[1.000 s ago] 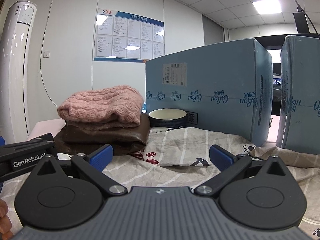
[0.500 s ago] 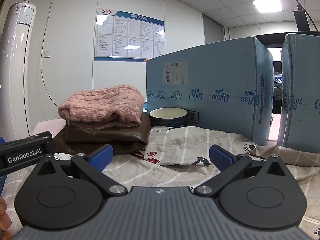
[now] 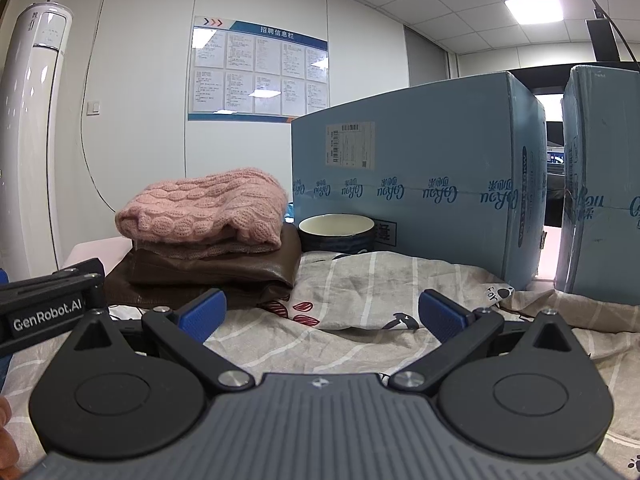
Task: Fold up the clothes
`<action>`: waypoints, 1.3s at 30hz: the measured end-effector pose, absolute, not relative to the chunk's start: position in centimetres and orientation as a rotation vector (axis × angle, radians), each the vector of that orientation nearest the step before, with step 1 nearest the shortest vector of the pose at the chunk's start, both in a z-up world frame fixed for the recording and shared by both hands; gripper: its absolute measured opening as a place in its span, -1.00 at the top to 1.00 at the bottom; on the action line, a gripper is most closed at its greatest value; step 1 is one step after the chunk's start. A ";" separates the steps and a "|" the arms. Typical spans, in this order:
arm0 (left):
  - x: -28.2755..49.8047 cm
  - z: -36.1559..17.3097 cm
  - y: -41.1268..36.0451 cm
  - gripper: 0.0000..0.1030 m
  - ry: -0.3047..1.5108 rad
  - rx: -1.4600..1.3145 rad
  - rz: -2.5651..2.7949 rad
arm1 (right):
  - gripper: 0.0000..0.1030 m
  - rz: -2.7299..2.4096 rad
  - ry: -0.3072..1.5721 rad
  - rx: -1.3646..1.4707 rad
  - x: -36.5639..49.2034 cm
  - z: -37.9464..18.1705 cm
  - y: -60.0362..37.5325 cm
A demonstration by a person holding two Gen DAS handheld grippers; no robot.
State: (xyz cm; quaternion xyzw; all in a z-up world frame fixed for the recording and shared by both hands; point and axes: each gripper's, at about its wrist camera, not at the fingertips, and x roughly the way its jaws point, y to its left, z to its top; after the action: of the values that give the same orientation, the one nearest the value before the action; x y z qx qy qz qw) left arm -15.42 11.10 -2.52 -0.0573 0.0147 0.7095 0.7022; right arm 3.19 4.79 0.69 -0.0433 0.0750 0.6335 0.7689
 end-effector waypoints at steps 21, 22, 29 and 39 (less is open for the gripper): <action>-15.1 -2.7 11.6 -1.00 0.068 -0.131 1.613 | -1.00 1.374 0.169 -0.104 3.1 0.7 5.0; -15.1 -2.7 11.6 -1.00 0.070 -0.130 1.613 | -1.00 1.374 0.170 -0.105 3.1 0.7 5.0; -15.1 -2.8 11.6 -1.00 0.074 -0.131 1.614 | -1.00 1.374 0.170 -0.104 3.1 0.7 5.0; -15.0 -2.8 11.7 -1.00 0.088 -0.129 1.611 | -1.00 1.375 0.174 -0.106 3.2 0.7 5.0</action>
State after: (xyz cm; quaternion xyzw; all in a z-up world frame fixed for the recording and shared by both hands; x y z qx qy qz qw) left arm -14.95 11.69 -2.80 -0.0576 0.0395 0.7205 0.6899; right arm 3.20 5.03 0.66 -0.0488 0.0801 0.6333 0.7682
